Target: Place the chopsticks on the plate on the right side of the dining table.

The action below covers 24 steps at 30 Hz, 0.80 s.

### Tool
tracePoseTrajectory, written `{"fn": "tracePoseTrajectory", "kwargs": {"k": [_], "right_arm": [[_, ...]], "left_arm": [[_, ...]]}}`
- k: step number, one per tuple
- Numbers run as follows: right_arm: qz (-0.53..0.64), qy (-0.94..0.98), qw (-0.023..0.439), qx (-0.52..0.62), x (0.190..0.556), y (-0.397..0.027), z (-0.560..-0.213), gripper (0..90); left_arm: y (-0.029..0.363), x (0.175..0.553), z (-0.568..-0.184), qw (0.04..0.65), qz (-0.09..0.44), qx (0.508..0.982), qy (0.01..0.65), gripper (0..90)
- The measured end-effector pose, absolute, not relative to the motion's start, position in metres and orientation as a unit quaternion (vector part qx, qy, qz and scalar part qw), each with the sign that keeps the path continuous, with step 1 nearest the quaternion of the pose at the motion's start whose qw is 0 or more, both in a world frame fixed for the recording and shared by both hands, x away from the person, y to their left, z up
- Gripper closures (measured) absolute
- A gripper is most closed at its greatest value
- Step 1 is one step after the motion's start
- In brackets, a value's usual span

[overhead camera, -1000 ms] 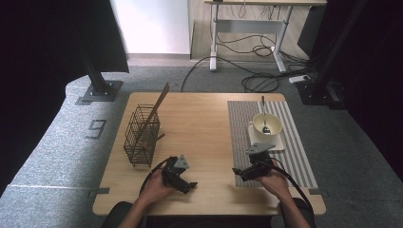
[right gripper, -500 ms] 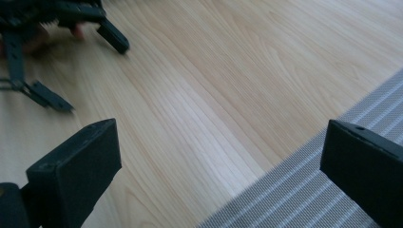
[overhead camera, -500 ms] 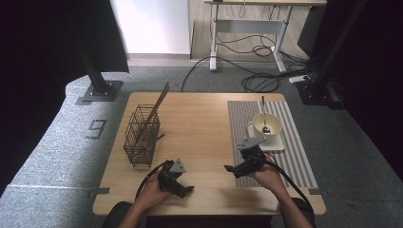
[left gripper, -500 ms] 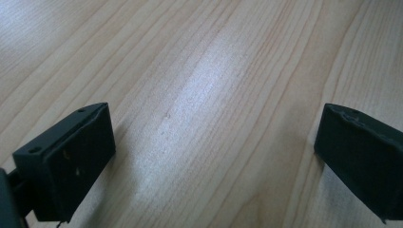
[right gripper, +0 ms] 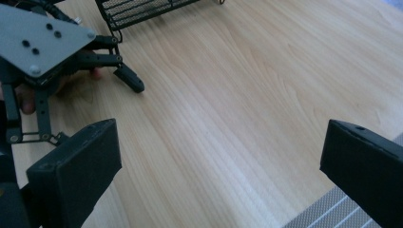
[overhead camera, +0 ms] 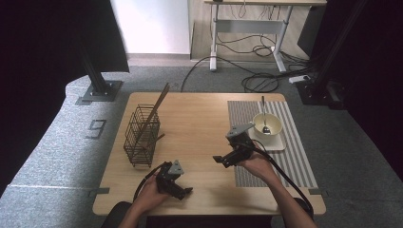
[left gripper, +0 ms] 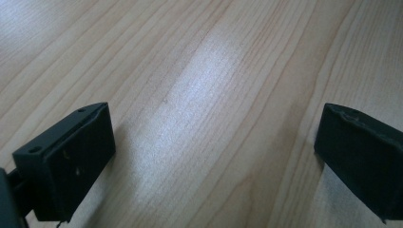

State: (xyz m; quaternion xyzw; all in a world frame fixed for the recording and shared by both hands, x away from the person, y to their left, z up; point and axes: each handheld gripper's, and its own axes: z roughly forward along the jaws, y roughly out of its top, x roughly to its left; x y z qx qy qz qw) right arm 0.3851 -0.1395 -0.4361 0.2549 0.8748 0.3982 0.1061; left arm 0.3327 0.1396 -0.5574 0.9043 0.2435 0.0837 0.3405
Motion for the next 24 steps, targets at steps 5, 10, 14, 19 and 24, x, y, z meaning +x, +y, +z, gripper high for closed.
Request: {"fn": "tracePoseTrajectory", "kwargs": {"k": [5, 10, 14, 19, 24], "right_arm": [[0.402, 0.876, 0.099, 0.247, 0.390, -0.126, -0.430, 0.0], [0.396, 0.882, 0.105, 0.230, 0.393, -0.107, -0.421, 0.0], [0.401, 0.886, 0.103, 0.211, 0.394, -0.093, -0.414, 0.2], [0.407, 0.887, 0.094, 0.196, 0.396, -0.078, -0.407, 4.0], [0.420, 0.884, 0.078, 0.190, 0.400, -0.064, -0.399, 9.4]], "left_arm": [[0.140, 0.333, -0.557, 0.340, 0.083, 0.905, 0.243, 0.0], [0.140, 0.333, -0.557, 0.339, 0.084, 0.905, 0.241, 0.0], [0.139, 0.334, -0.557, 0.341, 0.084, 0.905, 0.242, 0.0], [0.139, 0.334, -0.558, 0.342, 0.083, 0.904, 0.243, 0.0], [0.139, 0.334, -0.557, 0.342, 0.083, 0.904, 0.243, 0.0]]}}
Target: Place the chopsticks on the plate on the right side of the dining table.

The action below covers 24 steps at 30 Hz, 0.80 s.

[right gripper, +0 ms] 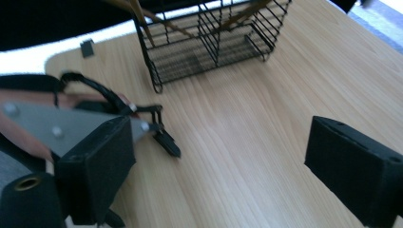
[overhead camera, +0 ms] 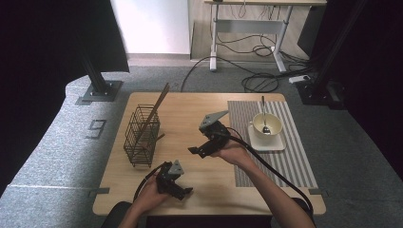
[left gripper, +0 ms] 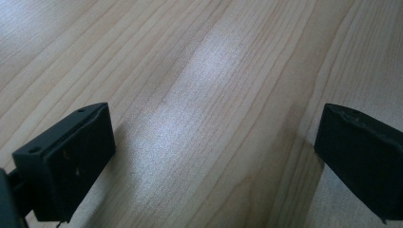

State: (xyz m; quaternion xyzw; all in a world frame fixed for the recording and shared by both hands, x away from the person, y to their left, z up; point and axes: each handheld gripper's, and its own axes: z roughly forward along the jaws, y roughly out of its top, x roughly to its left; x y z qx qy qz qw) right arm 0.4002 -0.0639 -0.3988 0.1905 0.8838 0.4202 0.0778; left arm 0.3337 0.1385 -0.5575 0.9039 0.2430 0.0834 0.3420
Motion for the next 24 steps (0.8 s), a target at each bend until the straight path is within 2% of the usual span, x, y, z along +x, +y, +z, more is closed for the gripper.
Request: {"fn": "tracePoseTrajectory", "kwargs": {"k": [3, 15, 24], "right_arm": [[0.425, 0.884, 0.067, 0.184, 0.402, -0.056, -0.395, 12.5], [0.418, 0.892, 0.067, 0.158, 0.403, -0.029, -0.388, 13.5], [0.423, 0.892, 0.032, 0.157, 0.404, -0.011, -0.383, 17.8]], "left_arm": [[0.138, 0.334, -0.557, 0.342, 0.084, 0.904, 0.244, 0.0], [0.138, 0.334, -0.557, 0.341, 0.084, 0.904, 0.243, 0.0], [0.138, 0.334, -0.557, 0.341, 0.084, 0.904, 0.243, 0.0]]}}
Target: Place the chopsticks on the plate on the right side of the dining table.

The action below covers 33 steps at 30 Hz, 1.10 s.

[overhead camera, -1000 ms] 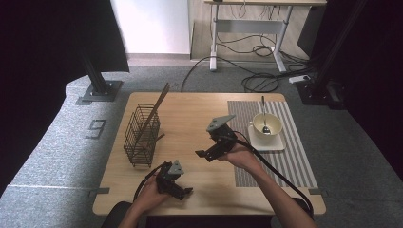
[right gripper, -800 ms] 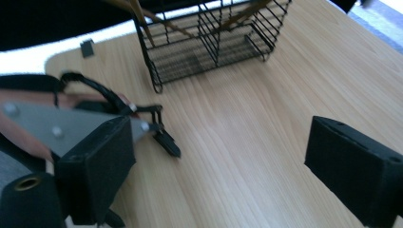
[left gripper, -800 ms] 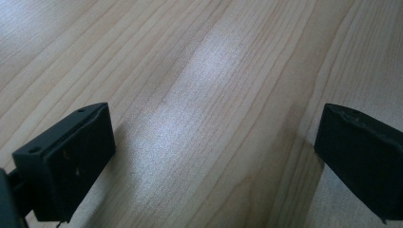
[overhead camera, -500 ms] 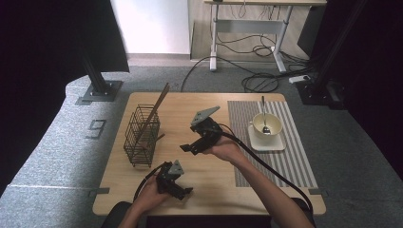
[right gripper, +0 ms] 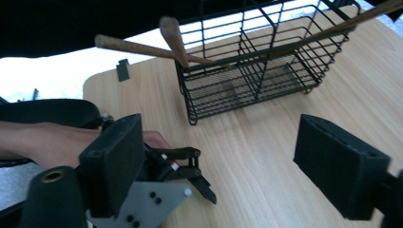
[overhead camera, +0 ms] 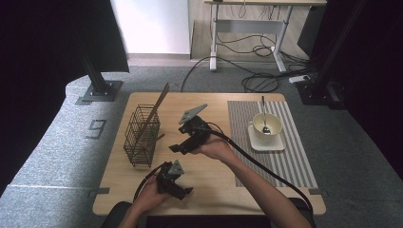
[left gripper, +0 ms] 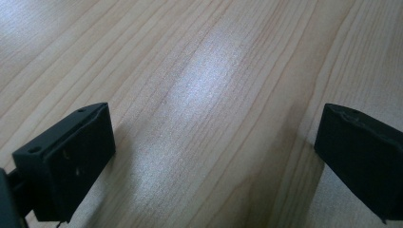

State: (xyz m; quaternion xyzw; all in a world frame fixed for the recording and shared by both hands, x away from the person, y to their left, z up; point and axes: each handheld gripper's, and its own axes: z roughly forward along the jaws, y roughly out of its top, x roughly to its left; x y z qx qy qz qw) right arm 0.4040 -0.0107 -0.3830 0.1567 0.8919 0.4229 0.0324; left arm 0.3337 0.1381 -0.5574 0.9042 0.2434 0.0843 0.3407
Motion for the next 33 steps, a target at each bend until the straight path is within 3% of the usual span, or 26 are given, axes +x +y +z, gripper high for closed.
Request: {"fn": "tracePoseTrajectory", "kwargs": {"k": [16, 27, 33], "right_arm": [[0.418, 0.896, 0.028, 0.146, 0.403, 0.019, -0.373, 31.3], [0.418, 0.897, 0.032, 0.142, 0.404, 0.032, -0.369, 51.3], [0.415, 0.899, 0.044, 0.132, 0.402, 0.038, -0.371, 68.9]], "left_arm": [[0.138, 0.334, -0.558, 0.341, 0.085, 0.904, 0.245, 0.0], [0.138, 0.334, -0.558, 0.342, 0.085, 0.903, 0.245, 0.0], [0.138, 0.334, -0.558, 0.342, 0.085, 0.903, 0.245, 0.0]]}}
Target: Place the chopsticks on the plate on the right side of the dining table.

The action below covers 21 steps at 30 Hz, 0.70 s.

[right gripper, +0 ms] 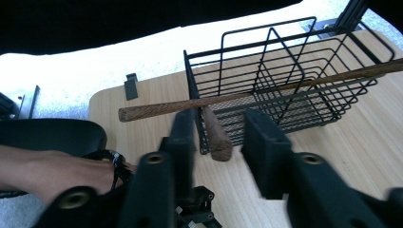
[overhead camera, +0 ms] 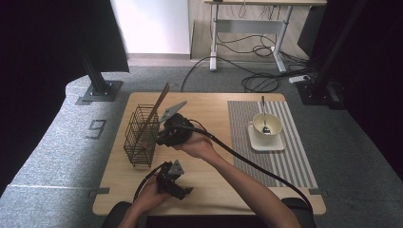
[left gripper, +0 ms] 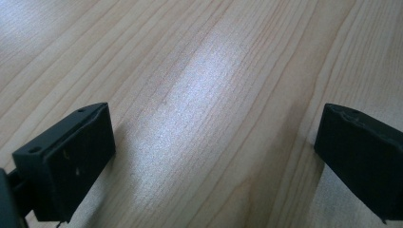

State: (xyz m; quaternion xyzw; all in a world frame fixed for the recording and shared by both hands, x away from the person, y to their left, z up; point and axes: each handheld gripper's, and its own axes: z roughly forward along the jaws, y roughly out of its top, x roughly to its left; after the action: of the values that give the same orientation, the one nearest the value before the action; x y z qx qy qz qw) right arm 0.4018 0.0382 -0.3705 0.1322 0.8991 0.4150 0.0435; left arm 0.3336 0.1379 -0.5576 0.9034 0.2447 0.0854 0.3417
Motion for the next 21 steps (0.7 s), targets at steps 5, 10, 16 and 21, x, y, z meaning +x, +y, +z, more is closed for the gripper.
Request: {"fn": "tracePoseTrajectory", "kwargs": {"k": [5, 10, 16, 21], "right_arm": [[0.407, 0.904, 0.057, 0.120, 0.4005, 0.0410, -0.3731, 78.6], [0.405, 0.907, 0.052, 0.109, 0.3996, 0.0421, -0.3726, 82.5], [0.402, 0.908, 0.053, 0.105, 0.3977, 0.0389, -0.3690, 82.5], [0.403, 0.908, 0.049, 0.106, 0.3972, 0.0333, -0.3651, 82.5]], "left_arm": [[0.1379, 0.3335, -0.5577, 0.342, 0.084, 0.903, 0.245, 0.0], [0.1378, 0.3334, -0.5577, 0.342, 0.084, 0.903, 0.246, 0.0], [0.1378, 0.3334, -0.5577, 0.342, 0.085, 0.903, 0.246, 0.0], [0.1378, 0.3335, -0.5575, 0.342, 0.085, 0.903, 0.246, 0.0]]}}
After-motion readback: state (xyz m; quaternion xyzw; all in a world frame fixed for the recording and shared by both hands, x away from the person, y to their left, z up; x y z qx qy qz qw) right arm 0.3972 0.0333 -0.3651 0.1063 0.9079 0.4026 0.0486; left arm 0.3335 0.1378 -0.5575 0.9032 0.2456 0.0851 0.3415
